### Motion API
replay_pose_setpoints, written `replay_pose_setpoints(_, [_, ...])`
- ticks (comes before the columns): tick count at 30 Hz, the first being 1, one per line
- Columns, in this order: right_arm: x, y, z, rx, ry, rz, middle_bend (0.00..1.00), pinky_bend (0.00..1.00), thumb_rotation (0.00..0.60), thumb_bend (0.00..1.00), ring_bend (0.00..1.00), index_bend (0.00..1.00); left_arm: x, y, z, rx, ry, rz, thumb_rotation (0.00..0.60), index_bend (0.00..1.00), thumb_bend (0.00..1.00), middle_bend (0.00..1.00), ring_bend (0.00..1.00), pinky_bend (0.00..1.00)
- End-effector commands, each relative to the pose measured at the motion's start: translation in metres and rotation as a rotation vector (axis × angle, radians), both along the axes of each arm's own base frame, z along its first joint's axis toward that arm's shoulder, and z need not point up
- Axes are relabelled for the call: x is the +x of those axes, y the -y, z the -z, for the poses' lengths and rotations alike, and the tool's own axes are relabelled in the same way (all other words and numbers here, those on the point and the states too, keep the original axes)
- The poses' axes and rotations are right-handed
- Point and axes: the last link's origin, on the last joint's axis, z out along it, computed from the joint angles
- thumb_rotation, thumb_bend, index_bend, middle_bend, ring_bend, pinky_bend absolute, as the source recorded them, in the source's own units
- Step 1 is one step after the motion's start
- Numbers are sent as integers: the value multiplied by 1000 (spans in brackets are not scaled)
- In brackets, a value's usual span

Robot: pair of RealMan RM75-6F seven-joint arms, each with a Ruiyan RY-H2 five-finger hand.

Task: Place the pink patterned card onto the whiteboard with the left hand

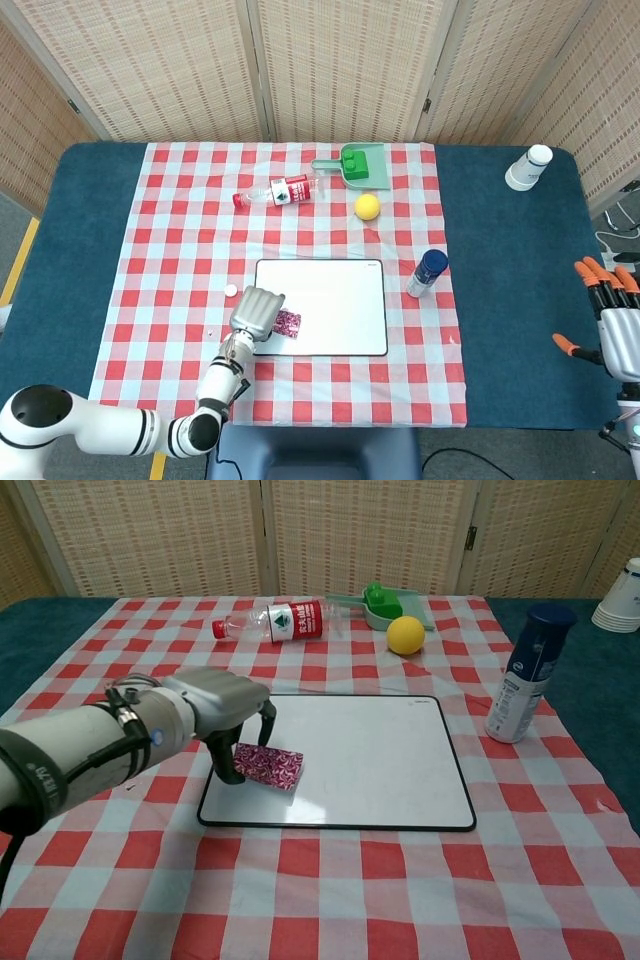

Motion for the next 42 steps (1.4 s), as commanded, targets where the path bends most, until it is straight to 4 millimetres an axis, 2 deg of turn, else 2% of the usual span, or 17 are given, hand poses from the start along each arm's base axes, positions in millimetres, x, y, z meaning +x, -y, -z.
replay_pose_setpoints(1, [-3,1,-4,-8,6,8,27,0,600,0,0,0,11,-6,7,-3,6,3,600,406,246,1000,1000,1000])
replay_pose_setpoints(10, [-9,4,-10,-23,23,31,27,0,600,0,0,0,28,-17,14,0,5,24,600,400,248,1000,1000,1000])
replay_pose_setpoints(15, [-10,4,-10,-24,23,37,27,0,600,0,0,0,28,-25,12,22,-4,35,600,365,248,1000,1000,1000])
replay_pose_setpoints(20, [-10,6,-9,-22,23,38,26,0,600,0,0,0,28,-27,7,18,18,30,600,253,214,1000,1000,1000])
replay_pose_setpoints(25, [-10,6,-7,-15,18,37,26,0,600,0,0,0,22,-25,0,22,15,32,600,245,208,1000,1000,1000])
replay_pose_setpoints(28, [-9,5,-6,-13,17,33,27,0,600,0,0,0,12,-23,-11,36,11,18,600,245,207,1000,1000,1000])
replay_pose_setpoints(31, [-8,5,-5,-10,14,31,27,0,600,0,0,0,-8,-25,-29,69,-2,-6,600,249,211,1000,1000,1000])
replay_pose_setpoints(36, [-5,4,0,5,1,20,27,0,600,0,0,0,-45,-39,-58,132,-19,-68,600,293,243,1000,1000,1000])
replay_pose_setpoints(42, [-3,5,5,10,-13,19,27,0,600,0,0,0,-73,-45,-71,150,-21,-108,600,374,252,1000,1000,1000])
